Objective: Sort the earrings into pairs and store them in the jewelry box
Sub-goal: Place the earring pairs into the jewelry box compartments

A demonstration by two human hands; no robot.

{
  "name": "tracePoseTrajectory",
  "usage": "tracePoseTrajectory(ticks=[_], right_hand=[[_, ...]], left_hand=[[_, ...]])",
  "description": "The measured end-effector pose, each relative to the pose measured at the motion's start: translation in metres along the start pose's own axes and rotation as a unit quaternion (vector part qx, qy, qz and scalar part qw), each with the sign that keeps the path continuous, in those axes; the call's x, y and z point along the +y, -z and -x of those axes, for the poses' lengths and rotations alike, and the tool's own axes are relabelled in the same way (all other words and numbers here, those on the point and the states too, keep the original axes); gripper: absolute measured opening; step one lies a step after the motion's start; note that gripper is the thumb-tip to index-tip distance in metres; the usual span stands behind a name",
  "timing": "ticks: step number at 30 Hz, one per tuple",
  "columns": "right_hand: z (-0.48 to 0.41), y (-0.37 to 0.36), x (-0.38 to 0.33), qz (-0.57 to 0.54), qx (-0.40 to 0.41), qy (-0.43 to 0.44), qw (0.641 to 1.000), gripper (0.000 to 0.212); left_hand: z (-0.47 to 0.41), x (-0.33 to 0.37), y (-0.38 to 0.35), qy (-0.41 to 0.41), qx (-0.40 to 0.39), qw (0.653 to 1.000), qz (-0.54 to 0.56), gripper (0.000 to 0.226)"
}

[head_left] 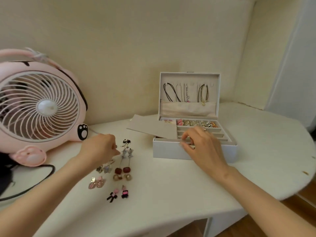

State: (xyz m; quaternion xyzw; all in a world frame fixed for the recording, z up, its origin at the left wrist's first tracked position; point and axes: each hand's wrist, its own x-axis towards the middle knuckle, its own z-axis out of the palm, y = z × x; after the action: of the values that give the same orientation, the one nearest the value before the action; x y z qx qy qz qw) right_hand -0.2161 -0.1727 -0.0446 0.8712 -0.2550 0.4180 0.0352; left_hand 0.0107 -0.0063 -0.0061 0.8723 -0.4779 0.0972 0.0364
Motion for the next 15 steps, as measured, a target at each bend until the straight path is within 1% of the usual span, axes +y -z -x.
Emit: tracePoseTrajectory(ticks=[1,3,5,6,7,8,10,12,15], right_hand=[[0.002,0.001,-0.004,-0.006,-0.005,0.007,1.000,0.011],[0.006,0.001,-0.019,-0.039,-0.026,0.021,0.999,0.008],[0.009,-0.002,-0.040,-0.117,-0.102,0.027,0.988,0.010],[0.010,-0.005,-0.052,-0.163,-0.155,0.026,0.974,0.009],[0.010,-0.009,-0.063,-0.196,-0.200,0.023,0.960,0.010],[0.009,-0.014,-0.074,-0.210,-0.223,0.022,0.952,0.013],[0.003,-0.026,-0.090,-0.210,-0.237,0.008,0.948,0.021],[-0.006,-0.039,-0.102,-0.193,-0.251,-0.019,0.948,0.028],[-0.018,-0.062,-0.111,-0.164,-0.263,-0.049,0.949,0.032]], left_hand=[[-0.001,-0.006,0.001,-0.006,-0.044,0.999,0.030,0.021],[0.000,-0.015,0.005,-0.039,-0.105,0.988,0.108,0.018],[0.005,-0.017,0.008,-0.080,-0.151,0.972,0.162,0.011],[0.008,-0.016,0.009,-0.095,-0.163,0.968,0.168,0.008],[0.009,-0.015,0.008,-0.106,-0.161,0.968,0.162,0.008],[0.008,-0.014,0.004,-0.112,-0.139,0.972,0.155,0.008],[0.002,-0.013,-0.007,-0.098,-0.064,0.980,0.159,0.011],[-0.010,-0.014,-0.020,-0.060,-0.002,0.987,0.151,0.004],[-0.029,-0.015,-0.037,0.004,0.022,0.990,0.137,0.019]])
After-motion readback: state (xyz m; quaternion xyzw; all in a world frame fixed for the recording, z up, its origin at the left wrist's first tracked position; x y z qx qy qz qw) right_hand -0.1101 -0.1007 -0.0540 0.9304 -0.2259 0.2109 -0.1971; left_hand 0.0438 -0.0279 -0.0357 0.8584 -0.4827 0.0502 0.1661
